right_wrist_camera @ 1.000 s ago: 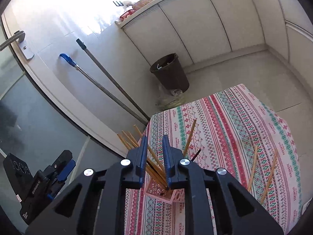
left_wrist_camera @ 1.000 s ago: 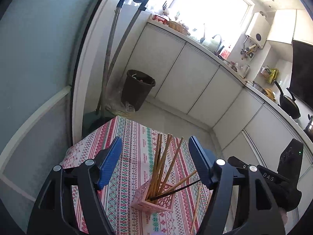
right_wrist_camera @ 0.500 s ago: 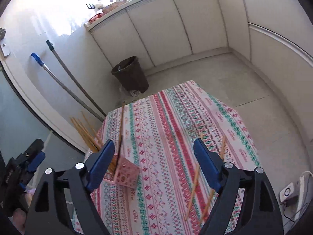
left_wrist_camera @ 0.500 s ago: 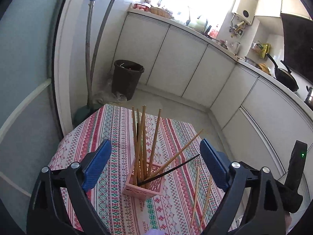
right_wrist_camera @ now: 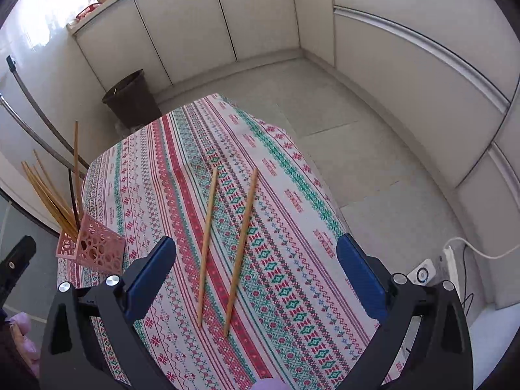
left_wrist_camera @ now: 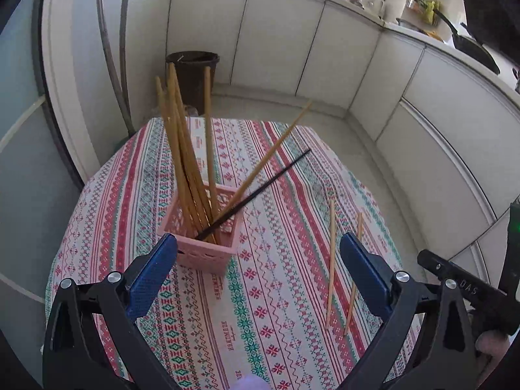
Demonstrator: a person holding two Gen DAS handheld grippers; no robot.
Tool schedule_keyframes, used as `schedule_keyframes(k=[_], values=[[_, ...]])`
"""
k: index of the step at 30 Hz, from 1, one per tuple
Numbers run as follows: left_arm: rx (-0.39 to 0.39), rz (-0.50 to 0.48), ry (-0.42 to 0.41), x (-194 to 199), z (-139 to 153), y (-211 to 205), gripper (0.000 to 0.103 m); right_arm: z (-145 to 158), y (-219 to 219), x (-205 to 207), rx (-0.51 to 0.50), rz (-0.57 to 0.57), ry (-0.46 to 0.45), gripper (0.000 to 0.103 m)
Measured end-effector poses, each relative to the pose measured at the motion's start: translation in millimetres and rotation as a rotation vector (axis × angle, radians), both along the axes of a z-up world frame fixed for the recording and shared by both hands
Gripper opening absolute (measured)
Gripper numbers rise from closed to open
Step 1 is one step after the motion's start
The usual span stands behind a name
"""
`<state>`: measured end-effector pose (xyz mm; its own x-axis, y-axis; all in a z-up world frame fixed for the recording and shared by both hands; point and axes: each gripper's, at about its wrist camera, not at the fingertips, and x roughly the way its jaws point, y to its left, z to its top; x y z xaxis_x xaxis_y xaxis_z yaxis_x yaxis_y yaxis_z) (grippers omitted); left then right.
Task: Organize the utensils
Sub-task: 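Open the left gripper over the basket and move back over the table, then grasp a wooden chopstick with the left gripper while the right gripper grasps another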
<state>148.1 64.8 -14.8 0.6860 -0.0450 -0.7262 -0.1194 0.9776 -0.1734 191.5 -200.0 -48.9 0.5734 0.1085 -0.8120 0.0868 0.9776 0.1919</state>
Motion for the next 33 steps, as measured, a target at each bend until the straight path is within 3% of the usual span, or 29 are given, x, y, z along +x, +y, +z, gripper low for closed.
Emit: schedule_keyframes(k=[9, 22, 28, 30, 33], values=[[0.12, -0.147, 0.111, 0.5, -46.5, -60.3, 0.096, 3.2, -22.6, -11.9, 0.023, -0.036, 0.001, 0.096], [0.246, -0.325, 0.195, 9.9, -108.7, -115.3, 0.095, -26.4, -61.6, -8.9, 0.172, -0.131, 0.142, 0.096], [0.185, -0.338, 0.27, 21.7, -133.5, -110.2, 0.08, -32.2, -66.8, -6.7, 0.204, -0.14, 0.173, 0.096], [0.188, -0.35, 0.288, 23.6, -140.7, -112.1, 0.07, -32.9, -68.2, -6.2, 0.22, -0.143, 0.176, 0.096], [0.21, -0.366, 0.28, 21.8, -147.1, -115.4, 0.066, -32.5, -67.7, -6.1, 0.225, -0.142, 0.174, 0.096]])
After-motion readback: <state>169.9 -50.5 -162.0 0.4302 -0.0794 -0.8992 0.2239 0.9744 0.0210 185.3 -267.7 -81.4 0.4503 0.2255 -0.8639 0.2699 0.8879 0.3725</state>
